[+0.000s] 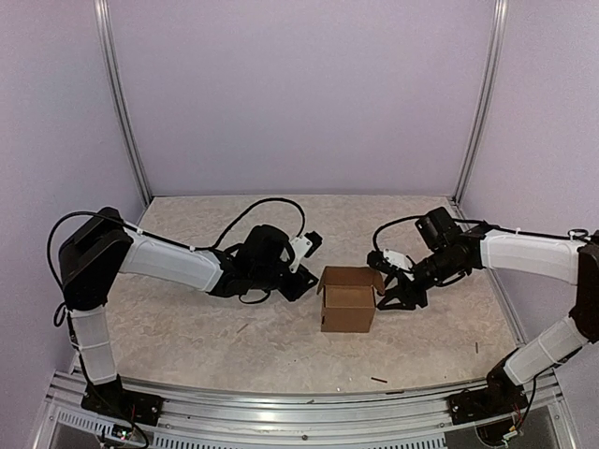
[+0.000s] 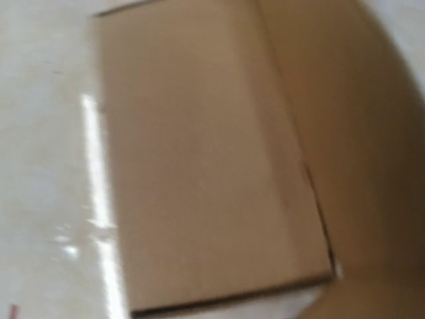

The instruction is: Fold the paper box

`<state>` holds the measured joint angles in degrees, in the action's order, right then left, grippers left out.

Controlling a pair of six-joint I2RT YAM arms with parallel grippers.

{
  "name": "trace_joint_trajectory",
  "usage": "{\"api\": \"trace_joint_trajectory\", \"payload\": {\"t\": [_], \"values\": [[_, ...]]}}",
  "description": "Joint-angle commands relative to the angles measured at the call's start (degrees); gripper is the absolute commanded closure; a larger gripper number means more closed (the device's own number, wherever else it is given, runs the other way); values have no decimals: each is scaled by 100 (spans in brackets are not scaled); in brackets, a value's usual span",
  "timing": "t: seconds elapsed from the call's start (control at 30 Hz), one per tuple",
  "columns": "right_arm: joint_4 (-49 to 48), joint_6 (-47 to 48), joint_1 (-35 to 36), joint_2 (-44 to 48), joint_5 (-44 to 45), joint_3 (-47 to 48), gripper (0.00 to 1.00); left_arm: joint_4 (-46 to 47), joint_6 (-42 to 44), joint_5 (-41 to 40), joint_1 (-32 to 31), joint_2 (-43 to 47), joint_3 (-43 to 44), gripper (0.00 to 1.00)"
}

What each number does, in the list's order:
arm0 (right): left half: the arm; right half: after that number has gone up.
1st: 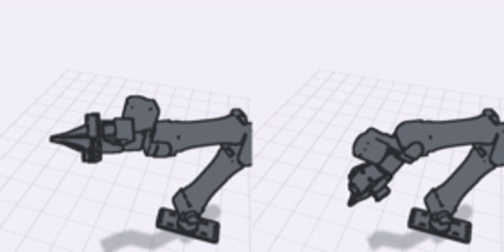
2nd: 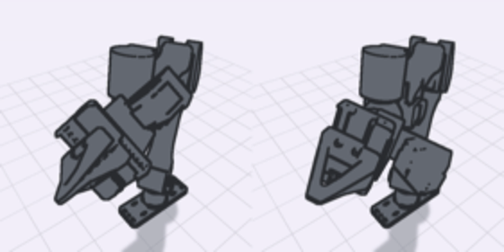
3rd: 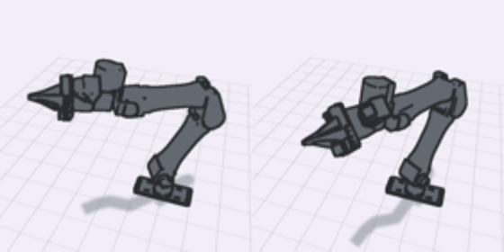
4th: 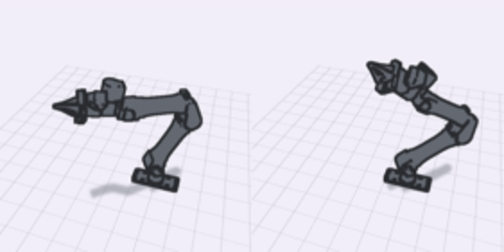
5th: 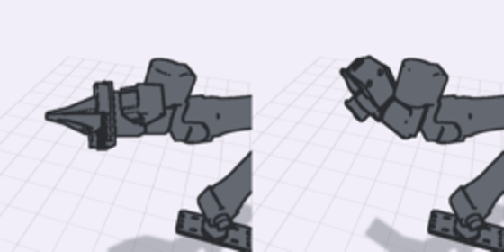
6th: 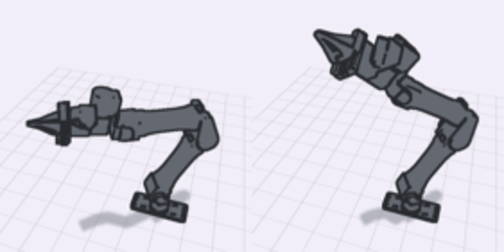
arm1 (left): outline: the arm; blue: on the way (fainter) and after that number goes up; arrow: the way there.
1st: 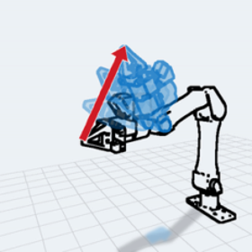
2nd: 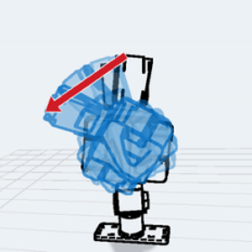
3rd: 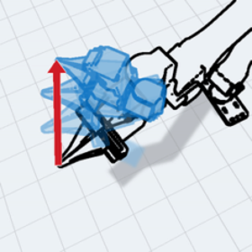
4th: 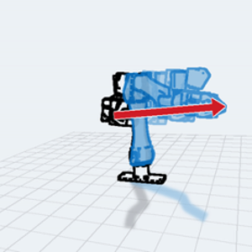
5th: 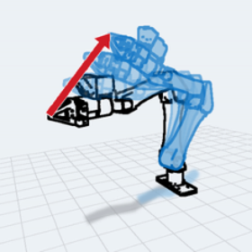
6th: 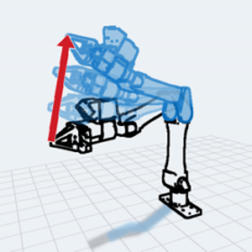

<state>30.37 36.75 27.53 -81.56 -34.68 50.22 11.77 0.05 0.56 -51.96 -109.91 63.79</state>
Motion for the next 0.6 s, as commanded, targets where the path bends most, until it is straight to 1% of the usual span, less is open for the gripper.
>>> {"api": "trace_joint_trajectory", "payload": {"t": [0.0, 0.1, 0.13, 0.2, 0.3, 0.37, 0.43, 0.57], "values": [[185, -21, 302, 247, -382, -119, 59, 81, 225, 148, 85, -188, 155, 61], [512, 144, 367, 412, -243, -150, 58, -81, 234, -25, 131, -73, 68, 61], [672, 238, 367, 490, -110, -153, 58, -232, 188, -231, 142, 22, 33, 61], [964, 454, 372, 666, 258, -149, 58, -453, 35, -512, 168, 205, -81, 61], [1333, 766, 322, 981, 747, -116, 58, -720, -428, -642, 224, 655, -385, 61], [1422, 978, 269, 1136, 964, -59, 57, -869, -632, -583, 220, 994, -581, 60], [1390, 1086, 206, 1198, 1163, 32, 57, -1029, -647, -375, 163, 1412, -688, 60], [1096, 1254, 137, 1073, 1340, 168, 57, -1451, -119, 246, -192, 1878, -609, 56]]}}
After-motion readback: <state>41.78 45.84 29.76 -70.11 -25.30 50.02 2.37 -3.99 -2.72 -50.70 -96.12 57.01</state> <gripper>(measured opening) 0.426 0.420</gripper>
